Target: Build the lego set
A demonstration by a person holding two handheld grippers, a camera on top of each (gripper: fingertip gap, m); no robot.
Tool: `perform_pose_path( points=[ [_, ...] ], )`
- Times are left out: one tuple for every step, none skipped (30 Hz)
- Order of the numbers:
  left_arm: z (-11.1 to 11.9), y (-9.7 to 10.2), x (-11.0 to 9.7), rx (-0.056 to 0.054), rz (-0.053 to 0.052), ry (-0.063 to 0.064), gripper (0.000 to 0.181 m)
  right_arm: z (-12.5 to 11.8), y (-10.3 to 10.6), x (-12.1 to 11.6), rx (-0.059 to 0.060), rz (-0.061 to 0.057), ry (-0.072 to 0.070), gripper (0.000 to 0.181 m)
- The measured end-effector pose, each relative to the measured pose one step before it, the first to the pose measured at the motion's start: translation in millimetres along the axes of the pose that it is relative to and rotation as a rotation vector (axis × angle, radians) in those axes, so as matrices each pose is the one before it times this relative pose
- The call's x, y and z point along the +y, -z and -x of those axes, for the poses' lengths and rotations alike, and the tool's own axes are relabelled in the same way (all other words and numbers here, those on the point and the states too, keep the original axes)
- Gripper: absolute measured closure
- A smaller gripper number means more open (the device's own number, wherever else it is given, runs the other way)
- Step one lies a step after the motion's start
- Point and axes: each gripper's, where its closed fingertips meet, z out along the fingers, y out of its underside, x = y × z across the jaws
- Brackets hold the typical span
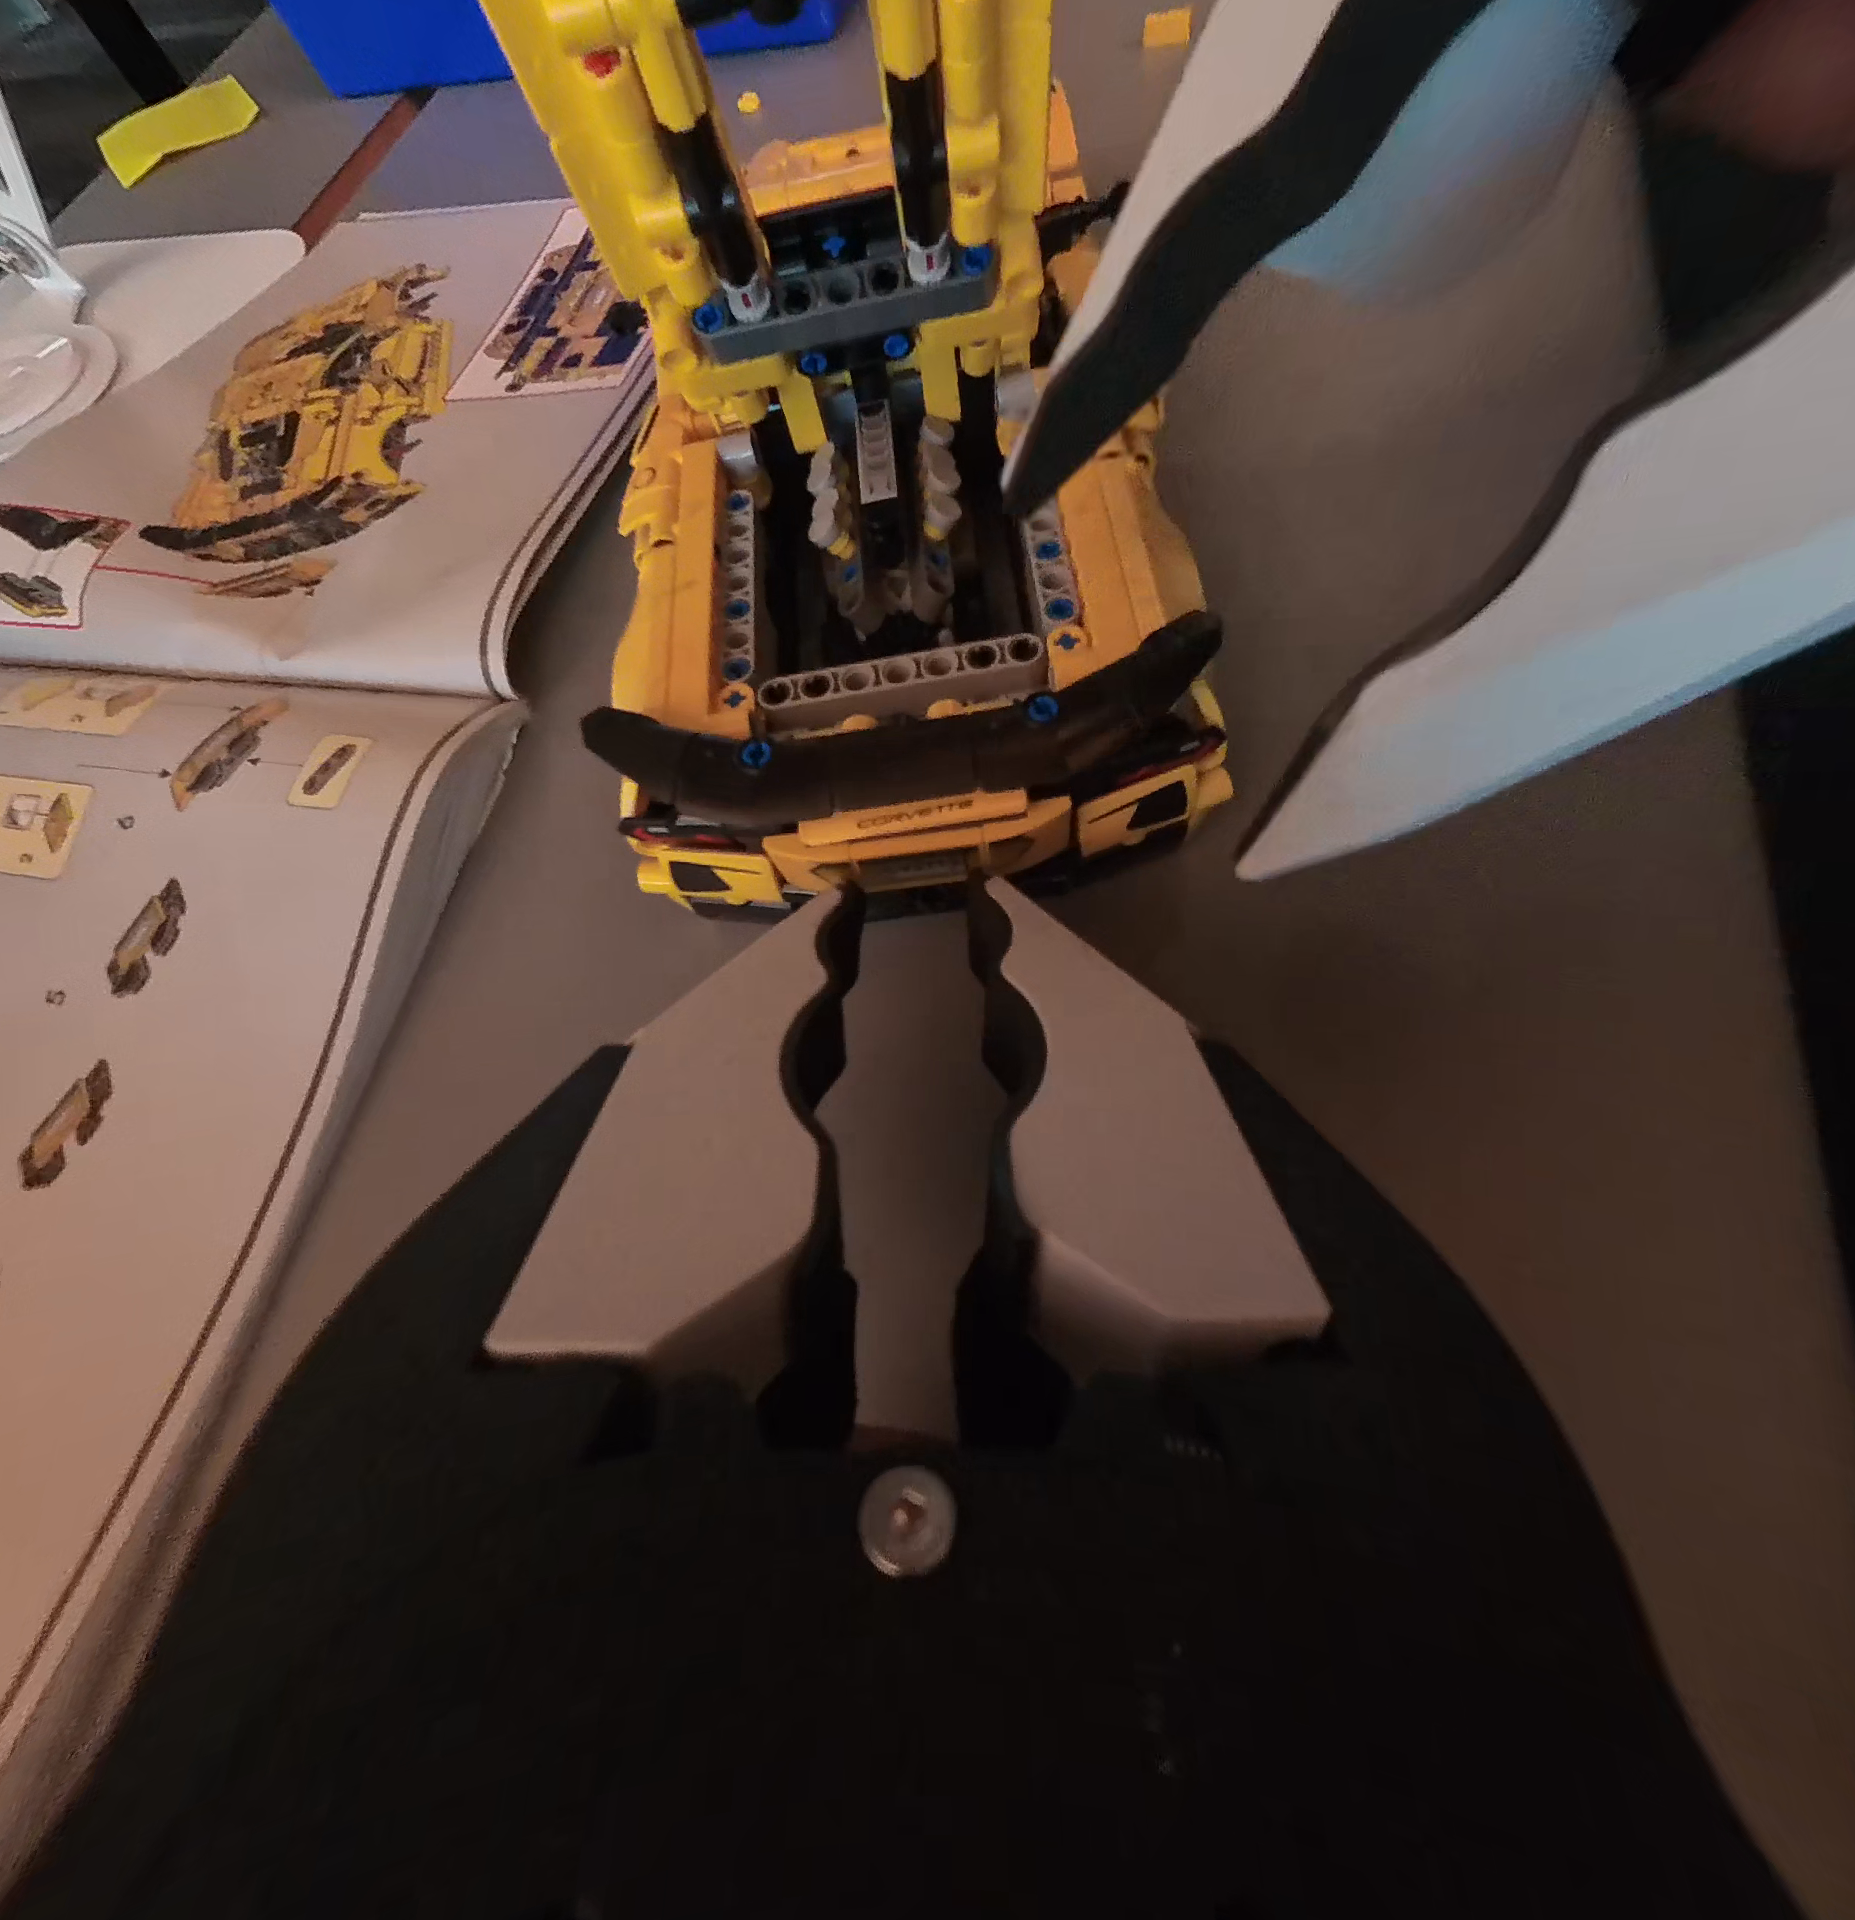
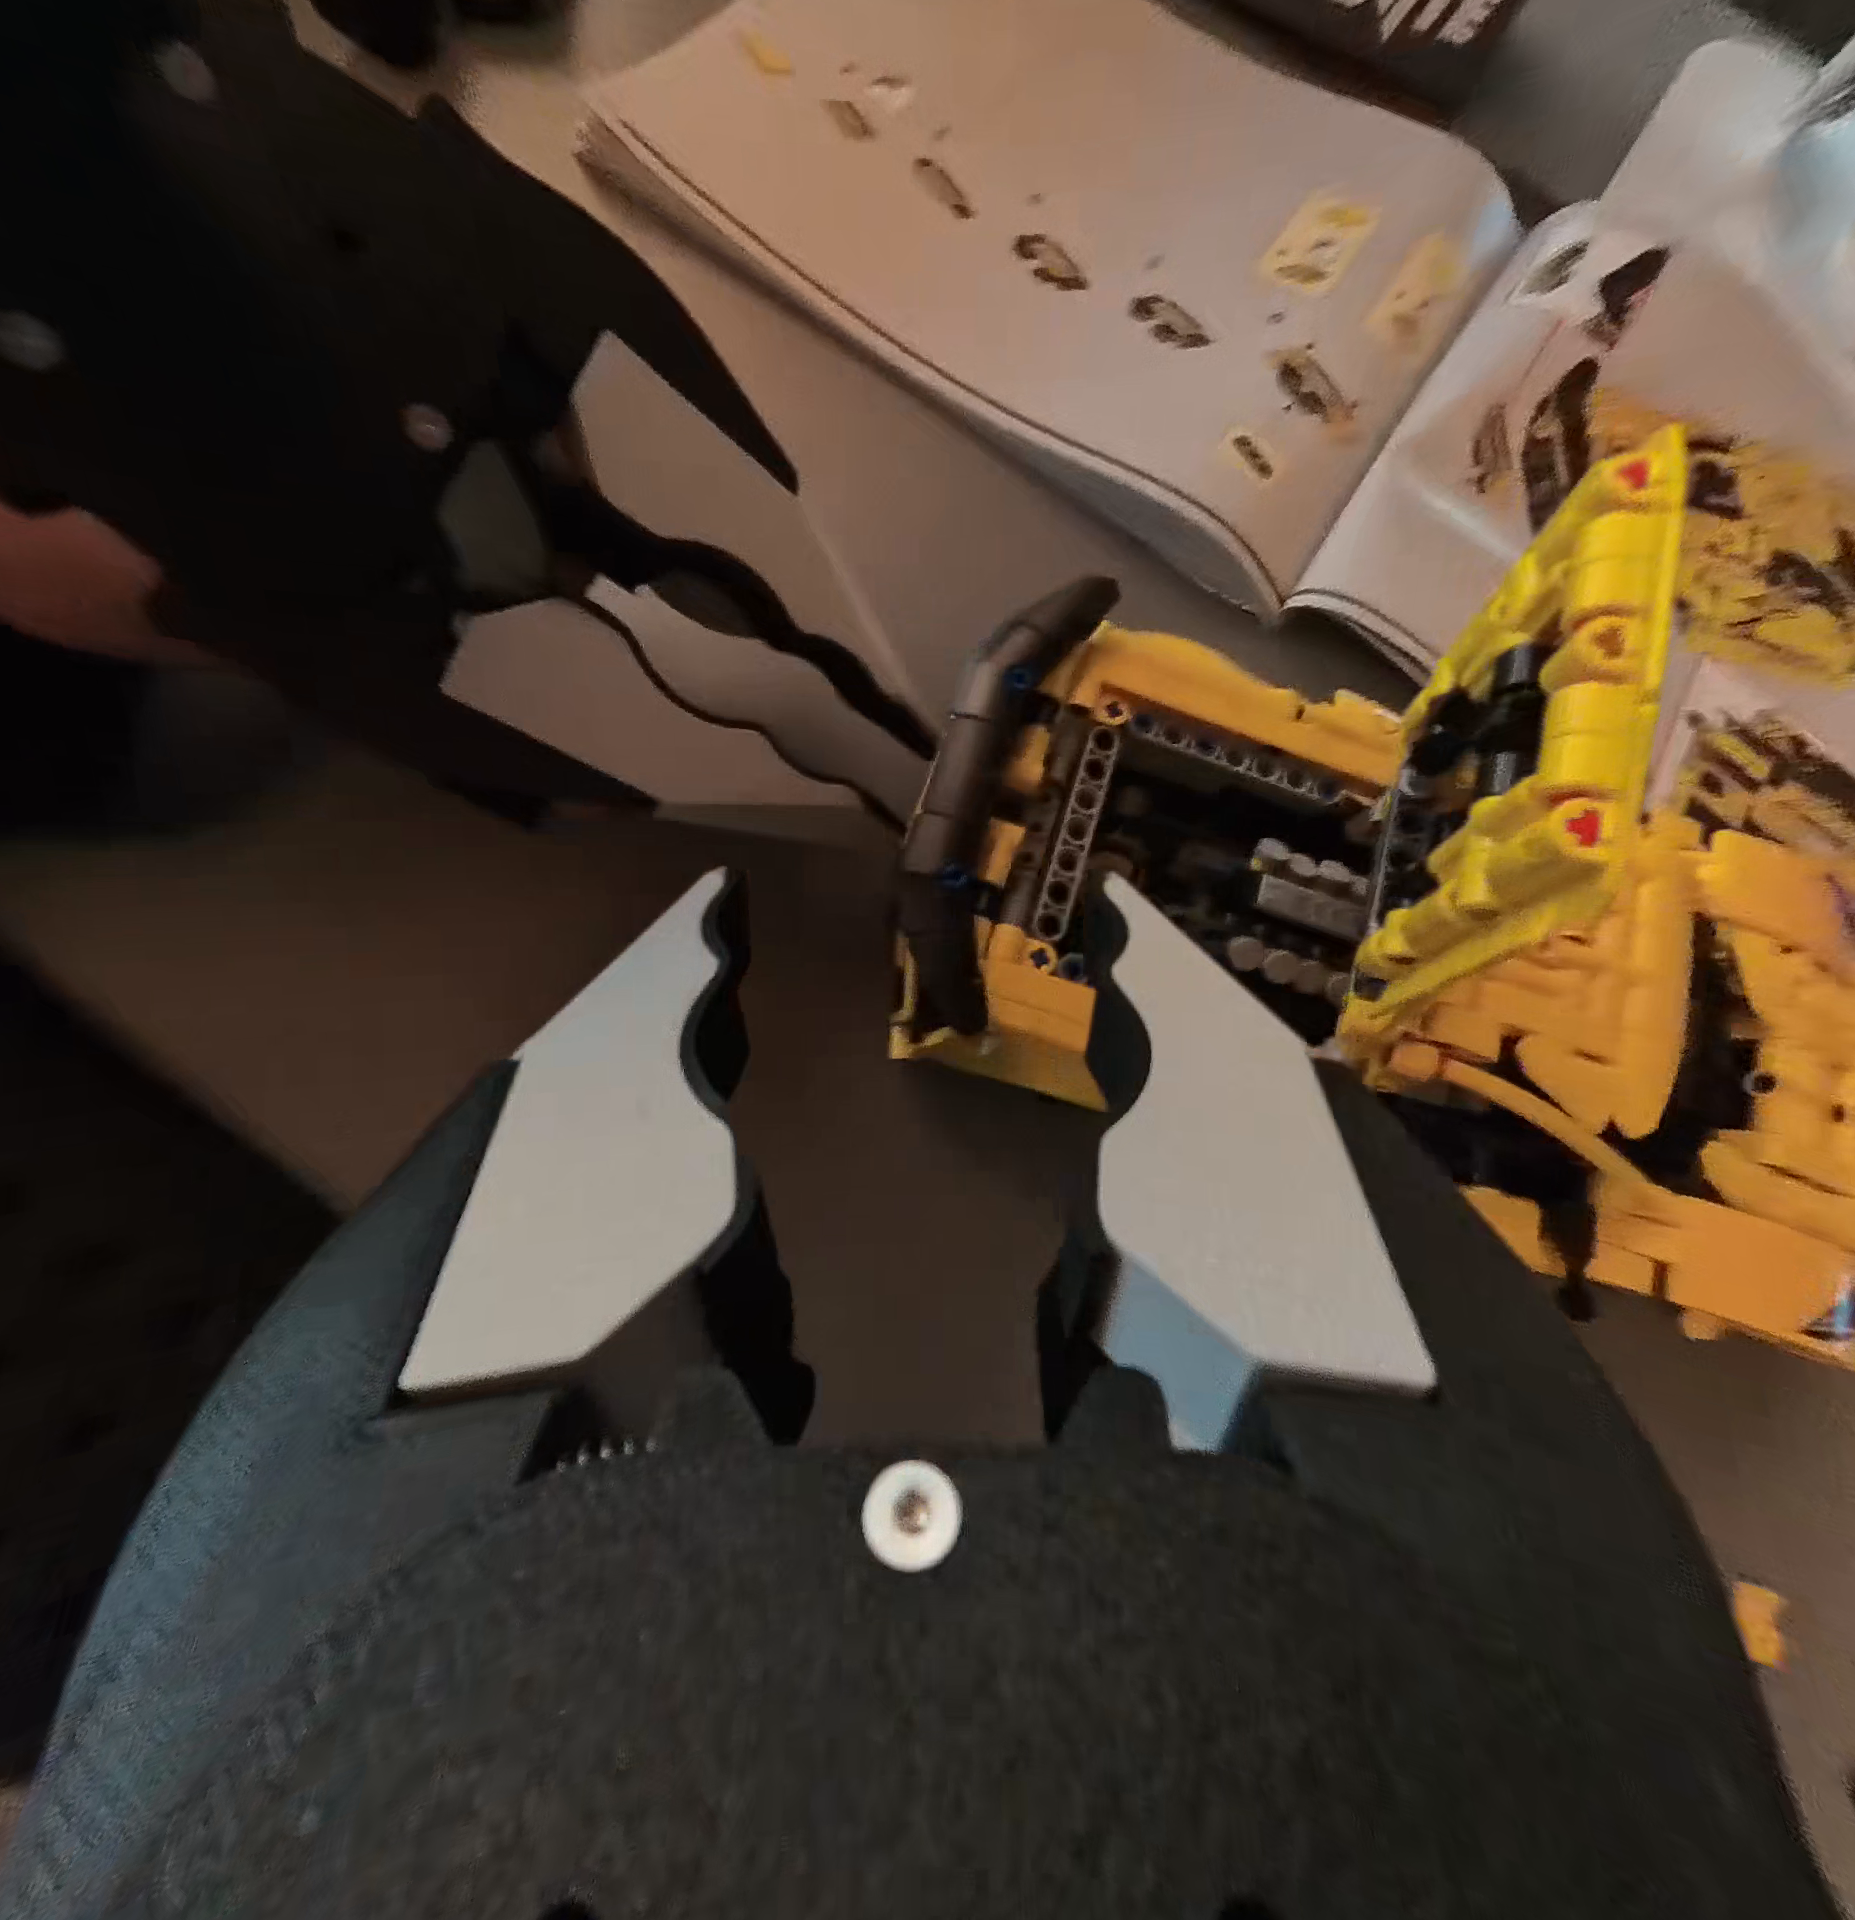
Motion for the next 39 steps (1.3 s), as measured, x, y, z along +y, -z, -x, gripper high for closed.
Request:
perform_pose_path(
  points=[
    [0.35, -0.03, -0.86, -0.0002, 0.0002, -0.0061, 0.161, -3.26, -3.87, 1.05, 0.037, 0.005, 0.0139, 0.114],
    [0.42, -0.17, -0.5, -0.002, 0.0028, -0.0052, 0.162, -6.17, -5.22, 1.65, 0.0504, 0.012, 0.0176, 0.112],
    [0.25, -0.33, -0.08, -0.0028, 0.0024, -0.0047, 0.162, -5.57, -5.58, 1.53, 0.0422, 0.015, 0.0189, 0.111],
    [0.13, -0.38, -0.09, -0.003, -0.0012, -0.0029, 0.161, -3.33, -5.04, 0.79, 0.0236, 0.0109, 0.0087, 0.114],
    [0.05, -0.17, -0.09, -0.0019, -0.0031, -0.0006, 0.162, -0.76, -4.13, 0.07, 0.0017, 0.004, -0.008, 0.114],
    [0.13, -0.11, 0.15, -0.0009, -0.003, 0.0011, 0.162, 1.84, -3.51, 0.88, -0.0172, 0.0074, -0.0183, 0.115],
    [0.7, -0.29, 0.52, -0.0022, 0.0002, 0.0008, 0.162, 1.67, -3.02, 1.38, -0.0201, 0.0119, -0.0217, 0.12],
    [0.9, -0.44, 0.9, -0.0014, 0.0022, 0.0001, 0.162, -1.31, -2.73, 0.67, -0.004, 0.0074, -0.0159, 0.12],
    [0.28, -0.34, 0.22, 0.0027, -0.0009, 0.0026, 0.161, -2.29, -2.75, 1.54, 0.0034, 0.0133, -0.0035, 0.121],
    [0.18, -0.15, 0.05, 0.0024, -0.0027, 0.0044, 0.161, -1.97, -3.05, 2.34, 0.0028, 0.0197, 0.0044, 0.123],
    [0.2, -0.43, 0.26, 0.0008, -0.0014, 0.0007, 0.162, -0.11, -3.06, 2.53, -0.0076, 0.0224, 0.0124, 0.123],
    [0.19, -0.43, 0.17, 0.0006, -0.0019, -0.0018, 0.162, 1.44, -3.33, 3.23, -0.0129, 0.0264, 0.0068, 0.127],
    [0.23, -0.23, -0.27, 0.0001, -0.0018, 0.0002, 0.162, 2.04, -3.34, 3.26, -0.014, 0.0275, 0.0069, 0.131],
    [0.44, -0.27, 0.01, -0.001, 0.0014, 0.0, 0.162, 0.79, -1.87, 1.76, -0.0037, 0.0159, 0.0056, 0.134],
    [0.45, -0.29, 0.24, -0.002, 0.0034, -0.0037, 0.162, -0.22, 0.16, -0.21, 0.0043, -0.0003, 0.0114, 0.134],
    [0.49, 0.06, 0.58, -0.0035, 0.0042, -0.0067, 0.162, -0.02, 0.17, 0.23, -0.0016, -0.0001, 0.0046, 0.134],
    [1.11, 0.43, 0.77, -0.0065, 0.0033, -0.0069, 0.163, -0.04, 0.38, 0.37, -0.0084, -0.0041, -0.0009, 0.135],
    [1.32, 0.86, 0.62, -0.006, 0.0006, -0.0067, 0.163, 0.54, 0.77, 0.84, -0.0139, -0.0002, 0.0028, 0.136],
    [1.35, 1.72, -0.06, -0.0021, -0.003, -0.0041, 0.162, 0.99, 1.37, 1.36, -0.0218, 0.0041, 0.0014, 0.136],
    [0.73, 2.6, -0.82, 0.0059, -0.0093, 0.0036, 0.162, 1.22, 1.77, 1.78, -0.0286, 0.0036, 0.0089, 0.136],
    [-1.27, 3.14, -1.73, 0.0213, -0.0153, 0.009, 0.161, 0.19, 2.21, 3.17, -0.0219, 0.0067, 0.0261, 0.137],
    [-2.11, 3.29, -2.09, 0.028, -0.0179, 0.011, 0.158, -0.4, 2.68, 4.48, -0.0198, 0.0113, 0.0294, 0.137],
    [-1.6, 3.02, -2.29, 0.0244, -0.0194, 0.0113, 0.156, -0.21, 3.2, 4.57, -0.0258, 0.007, 0.0292, 0.137],
    [-2.26, 2.38, -2.77, 0.0279, -0.0218, 0.0072, 0.152, -0.06, 3.34, 4.94, -0.0284, 0.002, 0.0354, 0.137],
    [-3.49, 1.04, -3.08, 0.0318, -0.0231, 0.0008, 0.147, -0.31, 3.59, 5.51, -0.0271, 0.001, 0.0317, 0.137],
    [-4.91, -0.65, -2.84, 0.0311, -0.0176, -0.0054, 0.14, -0.02, 4.01, 6.02, -0.0286, 0.0016, 0.0356, 0.138],
    [-6.42, -2.57, -2.45, 0.0294, -0.0062, -0.0105, 0.132, 0.22, 4.31, 6.57, -0.0297, 0.0004, 0.0372, 0.138],
    [-7.76, -4.62, -2.64, 0.0286, 0.0017, -0.0134, 0.13, 0.7, 4.19, 6.24, -0.0278, -0.0061, 0.0468, 0.138],
    [-7.59, -6.78, -3.0, 0.0251, 0.0061, -0.0147, 0.129, 1.38, 3.62, 7.63, -0.0262, -0.0052, 0.0515, 0.138],
    [-4.86, -8.34, -2.75, 0.0105, 0.0123, -0.0122, 0.128, 0.2, 3.35, 6.59, -0.0182, -0.0067, 0.0221, 0.138],
    [-2.33, -8.97, -1.95, 0.0037, 0.0183, -0.0073, 0.127, 0.12, 3.33, 4.88, -0.0179, -0.0047, 0.0062, 0.138],
    [-1.38, -8.77, -1.82, 0.0072, 0.018, 0.0019, 0.127, 0.87, 2.82, 4.2, -0.0138, -0.009, 0.0213, 0.138],
    [0.0, -7.52, -2.96, 0.0035, 0.008, 0.0153, 0.125, 0.83, 1.65, 4.12, -0.0052, -0.0055, 0.0223, 0.138],
    [1.62, -6.11, -2.76, -0.0041, 0.0041, 0.0175, 0.119, 0.43, 1.45, 3.11, 0.0017, -0.0023, 0.0172, 0.138],
    [0.96, -5.12, -1.05, 0.0018, 0.0106, 0.0094, 0.118, 0.91, 1.1, 1.98, -0.0036, -0.0073, 0.007, 0.138],
    [0.26, -4.01, -0.25, 0.0013, 0.0096, 0.0038, 0.118, 0.62, 0.76, 1.26, -0.0042, -0.0097, 0.0028, 0.138],
    [0.1, -2.7, -0.38, -0.0045, 0.0033, -0.008, 0.117, 0.34, 0.35, 0.78, 0.0002, -0.0091, 0.0073, 0.138],
    [0.04, -1.52, -0.28, -0.0056, -0.0006, -0.0108, 0.115, -0.16, 0.31, 0.57, 0.0022, -0.0092, 0.004, 0.138],
    [0.04, -0.9, -0.42, -0.0043, -0.0017, -0.0019, 0.115, -0.1, 0.14, 0.27, -0.0015, -0.0104, -0.0056, 0.137]
  ],
)
